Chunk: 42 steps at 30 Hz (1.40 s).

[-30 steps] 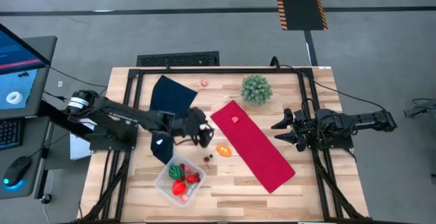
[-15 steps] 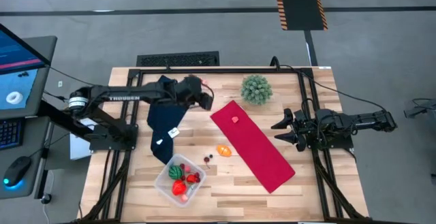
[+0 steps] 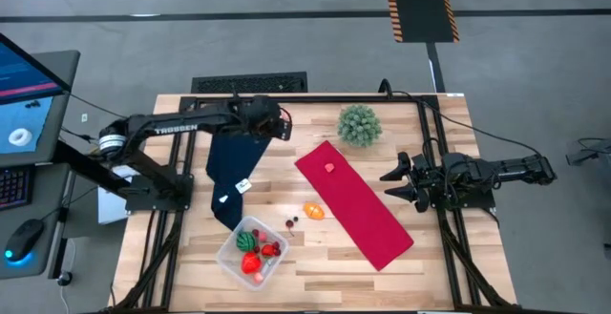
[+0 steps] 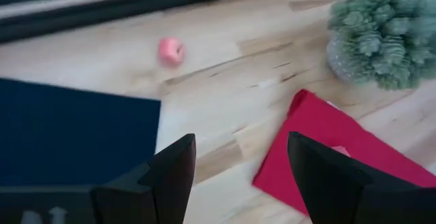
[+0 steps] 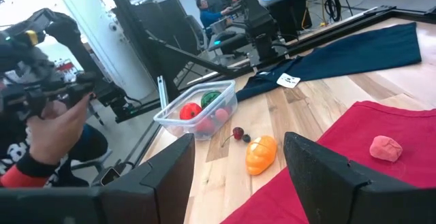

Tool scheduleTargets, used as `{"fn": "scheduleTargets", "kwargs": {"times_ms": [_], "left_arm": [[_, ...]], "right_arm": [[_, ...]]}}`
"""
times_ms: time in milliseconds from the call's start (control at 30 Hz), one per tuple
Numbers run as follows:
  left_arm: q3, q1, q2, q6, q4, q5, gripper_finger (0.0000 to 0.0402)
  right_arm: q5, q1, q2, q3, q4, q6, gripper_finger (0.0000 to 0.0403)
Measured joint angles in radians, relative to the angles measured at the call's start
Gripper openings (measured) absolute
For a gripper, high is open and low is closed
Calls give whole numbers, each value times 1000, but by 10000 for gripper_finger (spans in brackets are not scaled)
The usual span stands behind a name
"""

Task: Pick and placing Produce into tupperware
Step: Put the peach into the transparent bin

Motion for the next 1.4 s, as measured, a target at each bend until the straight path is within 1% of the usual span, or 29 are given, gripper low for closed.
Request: {"fn": "scheduleTargets", "kwargs": {"times_ms": [67,133,200,267,467,667,767,867,933,1000,1067,1133,1233,1333,1400], "left_arm": [[21,46,20,20,-10,49,222],[56,92,60,85,37,105,222],[91,122,118,169,41,143,222],[144,151,182,190,37,185,222],[317,199,356,180,-168,213,222],[513,245,525,245,-313,282,222],[619,256,601,301,-433,318,222],[699,260,658,308,-527,308,222],[728,260,680,300,-562,290,222],[752,261,696,314,-558,290,223],[762,264,699,336,-552,293,232],[763,270,699,340,-530,306,252],[763,284,699,326,-504,312,290],[762,306,699,335,-483,373,319],[748,308,699,308,-483,348,329]], "right_arm": [[0,0,0,0,0,0,249],[0,0,0,0,0,0,249],[0,0,1,0,0,0,249],[0,0,0,0,1,0,249],[1,0,0,0,0,0,249],[0,0,0,0,0,0,249],[1,0,0,0,0,0,249],[1,0,0,0,0,0,249],[0,0,0,0,0,0,249],[0,0,0,0,0,0,249],[0,0,0,0,0,0,249],[0,0,0,0,0,0,249],[0,0,0,0,0,0,249],[0,0,0,0,0,0,249],[0,0,0,0,0,0,249]]}}
